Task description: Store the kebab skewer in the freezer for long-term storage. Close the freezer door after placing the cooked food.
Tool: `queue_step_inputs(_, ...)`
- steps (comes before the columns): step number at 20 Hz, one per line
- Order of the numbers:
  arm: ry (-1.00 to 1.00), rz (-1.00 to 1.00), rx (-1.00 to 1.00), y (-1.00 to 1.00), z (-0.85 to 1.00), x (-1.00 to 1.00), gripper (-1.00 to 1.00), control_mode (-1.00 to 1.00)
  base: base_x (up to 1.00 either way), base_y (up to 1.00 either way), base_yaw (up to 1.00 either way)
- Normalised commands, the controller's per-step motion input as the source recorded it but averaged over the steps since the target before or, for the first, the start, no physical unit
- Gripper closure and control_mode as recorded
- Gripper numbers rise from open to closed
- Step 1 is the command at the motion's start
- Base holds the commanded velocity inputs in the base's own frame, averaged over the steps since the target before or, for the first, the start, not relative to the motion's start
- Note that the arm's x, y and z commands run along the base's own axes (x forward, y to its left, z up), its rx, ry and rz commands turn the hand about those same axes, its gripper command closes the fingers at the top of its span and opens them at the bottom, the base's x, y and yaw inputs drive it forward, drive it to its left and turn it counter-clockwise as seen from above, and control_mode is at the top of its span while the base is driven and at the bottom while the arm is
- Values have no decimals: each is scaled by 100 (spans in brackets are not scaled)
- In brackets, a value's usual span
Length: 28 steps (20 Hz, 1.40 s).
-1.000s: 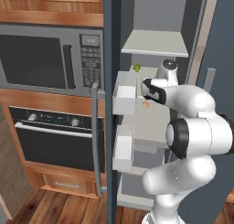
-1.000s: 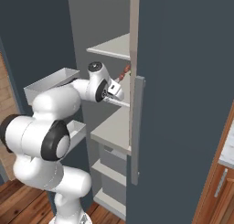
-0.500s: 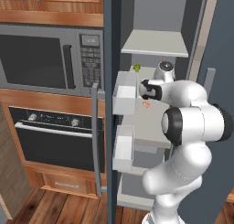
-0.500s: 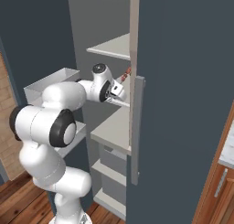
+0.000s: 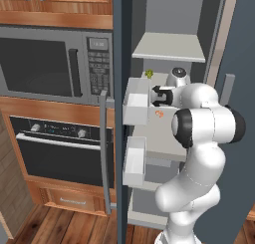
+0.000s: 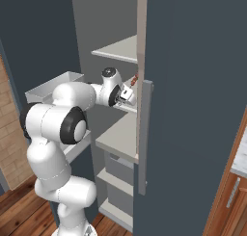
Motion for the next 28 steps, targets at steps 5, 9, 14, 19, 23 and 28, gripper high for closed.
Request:
queue_step_inputs(5,0,3,2,-21,-6,36,100,-100,0,0,0)
queue_step_inputs(9,0,3,0,-10,-6,24,100,-100,0,0,0)
queue_step_inputs(14,0,1,0,0,-3,13,100,-100,0,0,0)
queue_step_inputs(19,0,0,0,0,-2,13,-100,-100,0,0,0)
queue_step_inputs(23,0,0,0,0,0,14,-100,-100,0,0,0)
queue_step_inputs(28,0,0,0,0,0,13,-100,-100,0,0,0)
